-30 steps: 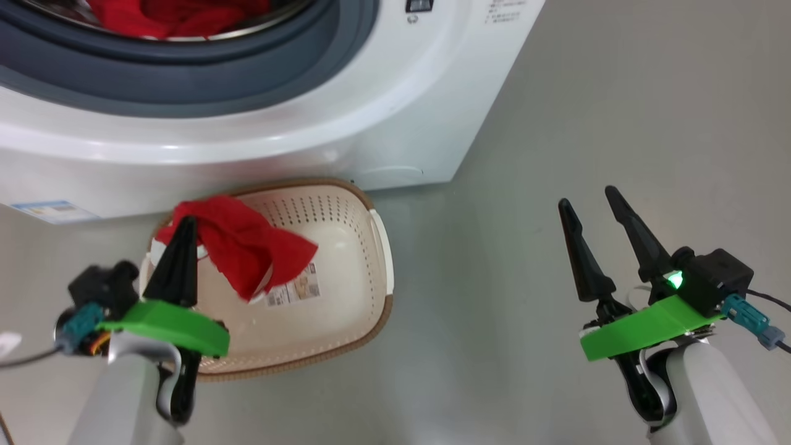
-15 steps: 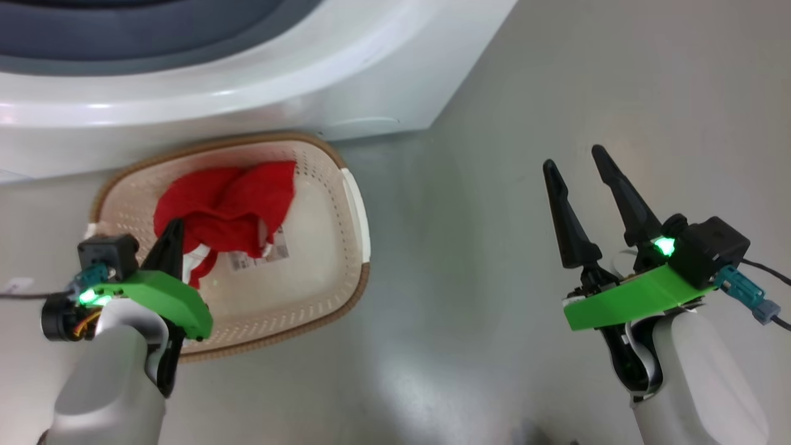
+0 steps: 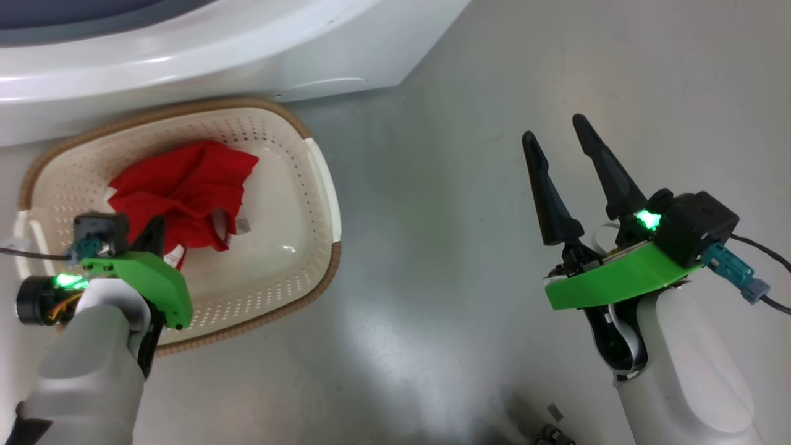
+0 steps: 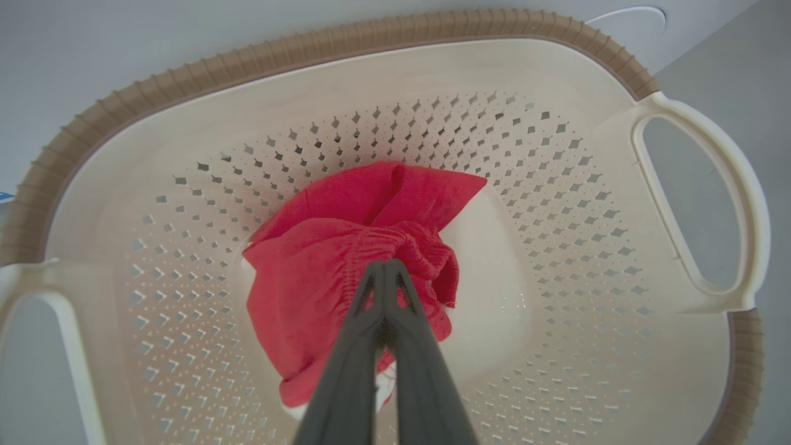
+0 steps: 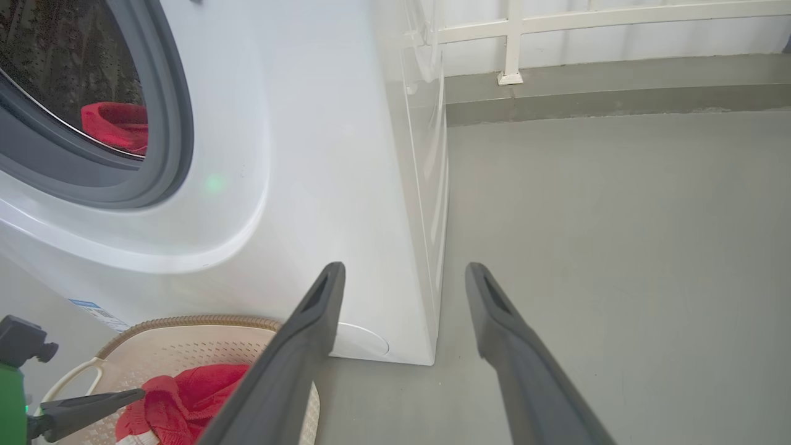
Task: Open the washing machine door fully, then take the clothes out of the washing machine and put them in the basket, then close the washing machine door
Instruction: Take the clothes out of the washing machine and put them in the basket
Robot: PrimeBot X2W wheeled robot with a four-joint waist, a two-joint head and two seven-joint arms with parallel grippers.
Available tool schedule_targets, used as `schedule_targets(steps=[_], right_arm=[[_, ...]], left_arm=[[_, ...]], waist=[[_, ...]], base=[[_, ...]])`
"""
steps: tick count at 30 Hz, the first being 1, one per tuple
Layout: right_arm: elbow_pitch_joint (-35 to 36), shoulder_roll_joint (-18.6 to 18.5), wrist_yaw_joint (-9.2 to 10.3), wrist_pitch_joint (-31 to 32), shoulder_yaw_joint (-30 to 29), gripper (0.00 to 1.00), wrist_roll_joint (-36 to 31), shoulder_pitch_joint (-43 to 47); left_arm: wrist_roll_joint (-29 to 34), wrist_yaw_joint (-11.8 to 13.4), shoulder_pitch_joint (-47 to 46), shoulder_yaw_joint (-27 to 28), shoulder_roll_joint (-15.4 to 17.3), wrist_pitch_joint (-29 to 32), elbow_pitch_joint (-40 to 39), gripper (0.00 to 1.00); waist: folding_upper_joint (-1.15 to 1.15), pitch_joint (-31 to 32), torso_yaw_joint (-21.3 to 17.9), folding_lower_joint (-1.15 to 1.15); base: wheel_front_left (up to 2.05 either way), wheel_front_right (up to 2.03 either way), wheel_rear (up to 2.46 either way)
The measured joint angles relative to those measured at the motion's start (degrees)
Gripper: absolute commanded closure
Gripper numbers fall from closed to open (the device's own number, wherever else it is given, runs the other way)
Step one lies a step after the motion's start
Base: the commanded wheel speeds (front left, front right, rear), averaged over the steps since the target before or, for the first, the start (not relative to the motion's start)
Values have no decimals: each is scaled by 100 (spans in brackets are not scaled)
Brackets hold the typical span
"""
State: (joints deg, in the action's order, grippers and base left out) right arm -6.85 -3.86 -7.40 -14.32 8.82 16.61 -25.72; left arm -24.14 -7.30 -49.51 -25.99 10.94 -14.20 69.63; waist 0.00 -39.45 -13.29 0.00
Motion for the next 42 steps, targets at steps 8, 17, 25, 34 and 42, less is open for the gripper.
schedule_targets(steps=[8,17,25,34,42], right_arm=[[-3,19,0,-1,38,0,-38,-30],[-79,21,0,-1,46,0,-40,-19],[-155,-64,0,-41,33,0,-40,95],[-241,-230,0,-41,-16,0,-38,283],[-293,-393,0,-41,-57,0,-35,399]], left_arm=[[-411,-1,-54,-355,25,8,143,77],[-993,-1,-34,-677,-4,34,57,0],[-1445,-1,67,-903,-19,-9,-203,0],[-1541,-1,342,-449,74,-10,-940,0],[-1149,-1,754,315,69,-10,-1624,0]], waist=[[0,-30,-92,0],[0,165,-6,0],[0,471,144,0],[0,883,368,0],[0,1207,575,0]], base=[[0,0,0],[0,0,0],[0,0,0],[0,0,0],[0,0,0]])
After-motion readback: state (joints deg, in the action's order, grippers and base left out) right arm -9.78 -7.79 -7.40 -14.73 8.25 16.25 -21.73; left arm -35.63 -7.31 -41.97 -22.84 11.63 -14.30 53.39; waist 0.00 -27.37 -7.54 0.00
